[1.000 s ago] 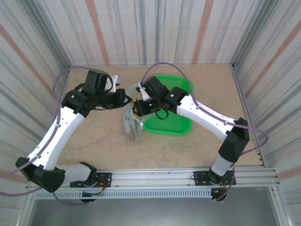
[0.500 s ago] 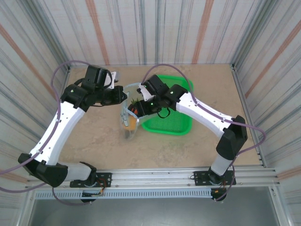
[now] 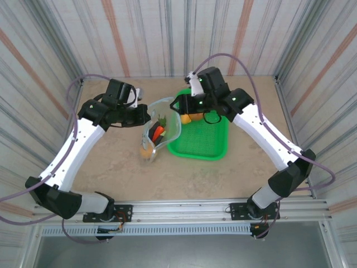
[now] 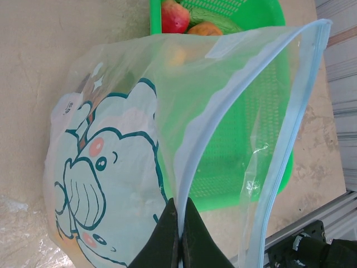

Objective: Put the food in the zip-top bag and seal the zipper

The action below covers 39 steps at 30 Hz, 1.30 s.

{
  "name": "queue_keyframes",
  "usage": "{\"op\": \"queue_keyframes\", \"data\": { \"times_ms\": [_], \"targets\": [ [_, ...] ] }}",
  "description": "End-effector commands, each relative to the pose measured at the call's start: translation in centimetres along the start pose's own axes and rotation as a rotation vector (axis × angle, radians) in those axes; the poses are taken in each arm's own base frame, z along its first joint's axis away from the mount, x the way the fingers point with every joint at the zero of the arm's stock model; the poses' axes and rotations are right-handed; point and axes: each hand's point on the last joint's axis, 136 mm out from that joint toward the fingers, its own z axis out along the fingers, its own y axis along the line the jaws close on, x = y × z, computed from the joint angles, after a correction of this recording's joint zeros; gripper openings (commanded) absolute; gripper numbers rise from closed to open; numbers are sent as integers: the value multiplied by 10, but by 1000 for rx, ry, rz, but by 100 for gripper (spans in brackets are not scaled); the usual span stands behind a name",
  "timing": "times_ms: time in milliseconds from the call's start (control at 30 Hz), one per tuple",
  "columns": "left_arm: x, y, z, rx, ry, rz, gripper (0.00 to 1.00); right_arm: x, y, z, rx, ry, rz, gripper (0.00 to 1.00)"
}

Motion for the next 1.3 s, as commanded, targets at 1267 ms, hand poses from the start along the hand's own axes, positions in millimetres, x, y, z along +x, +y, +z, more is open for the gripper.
{"op": "queue_keyframes", "data": {
  "times_ms": [1267],
  "targets": [
    [-9, -1, 24, 94, -21, -190, 0, 45, -277, 177, 391, 129, 632, 59]
  ]
}}
